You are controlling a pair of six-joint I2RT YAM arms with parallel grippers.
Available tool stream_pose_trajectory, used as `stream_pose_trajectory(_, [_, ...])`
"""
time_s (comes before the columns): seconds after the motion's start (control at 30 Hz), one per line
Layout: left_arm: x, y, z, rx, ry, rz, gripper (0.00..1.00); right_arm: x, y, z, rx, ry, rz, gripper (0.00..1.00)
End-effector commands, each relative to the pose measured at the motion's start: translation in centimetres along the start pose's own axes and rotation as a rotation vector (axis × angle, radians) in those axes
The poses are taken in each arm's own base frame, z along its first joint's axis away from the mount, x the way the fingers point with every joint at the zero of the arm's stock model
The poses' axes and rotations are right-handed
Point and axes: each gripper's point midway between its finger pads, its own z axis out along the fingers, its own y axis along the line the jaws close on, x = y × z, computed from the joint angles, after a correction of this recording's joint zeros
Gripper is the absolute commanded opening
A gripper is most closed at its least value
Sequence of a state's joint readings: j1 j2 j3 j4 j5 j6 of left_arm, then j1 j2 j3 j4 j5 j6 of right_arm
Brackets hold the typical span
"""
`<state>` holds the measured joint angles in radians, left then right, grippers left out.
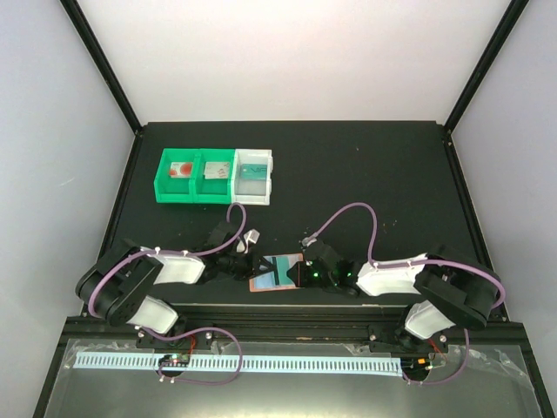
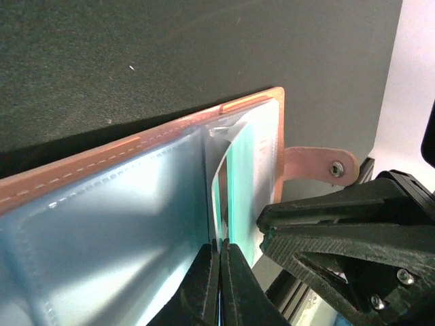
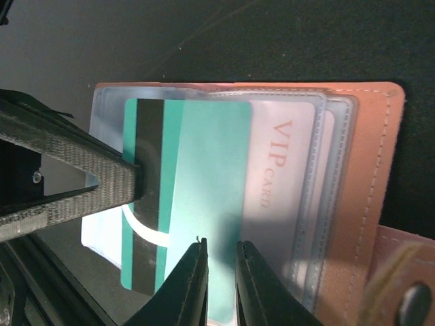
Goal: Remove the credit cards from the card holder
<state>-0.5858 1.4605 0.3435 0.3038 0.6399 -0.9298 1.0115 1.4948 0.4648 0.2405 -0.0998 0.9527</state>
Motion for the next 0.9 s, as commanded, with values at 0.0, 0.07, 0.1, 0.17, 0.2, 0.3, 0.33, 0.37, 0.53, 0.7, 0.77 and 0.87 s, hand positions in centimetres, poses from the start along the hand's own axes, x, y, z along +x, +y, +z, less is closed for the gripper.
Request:
stream_pose_trajectory(0.0, [0.3,1.0,-0.7,-0.031,0.020,0.023,0.01,2.3,-4.8,-0.6,0.188,0.049,0.018,0.14])
stream_pose_trajectory(0.07, [0.4,1.2,-0.8,-0.039,0.030,0.034,0.02,2.3,-5.1,-0.8,0.194,0.044,0.027,0.15])
stream_pose_trajectory(0.1, [0.4,1.2,-0.9,-0.041,0.034,0.039,0.02,2.4,-5.2,-0.9,0.199,0.043,0.030,0.15])
stream_pose_trajectory(0.17, [0.6,1.3,-1.0,-0.044,0.045,0.039,0.01,2.3,-5.5,-1.0,0.214,0.037,0.030,0.16])
stream_pose_trajectory(0.2, [0.6,1.4,-1.1,-0.044,0.048,0.036,0.02,2.3,-5.6,-1.0,0.220,0.037,0.028,0.16])
stream_pose_trajectory(0.3, [0.6,1.5,-1.4,-0.047,0.049,0.030,0.02,2.2,-5.4,-1.0,0.220,0.040,0.024,0.17])
stream_pose_trajectory(0.33, [0.7,1.5,-1.5,-0.049,0.049,0.027,0.01,2.2,-5.3,-0.9,0.216,0.041,0.021,0.17])
stream_pose_trajectory(0.37, [0.6,1.5,-1.7,-0.056,0.041,0.021,0.02,2.2,-5.2,-0.9,0.212,0.043,0.020,0.17])
stream_pose_trajectory(0.53, [0.1,1.5,-3.1,-0.113,-0.010,0.013,0.02,1.9,-4.9,-1.2,0.203,0.033,0.012,0.17])
stream_pose_trajectory(0.7, [-0.7,0.1,-4.9,-0.130,-0.080,0.046,0.01,0.4,-3.2,-2.0,0.175,0.001,-0.055,0.19])
stream_pose_trajectory(0.77, [-0.9,-0.5,-5.5,-0.127,-0.097,0.048,0.02,-0.5,-2.1,-2.5,0.153,-0.024,-0.088,0.20])
stream_pose_trajectory(0.87, [-1.2,-1.8,-6.5,-0.099,-0.128,0.058,0.01,-2.2,0.1,-3.7,0.104,-0.078,-0.166,0.21])
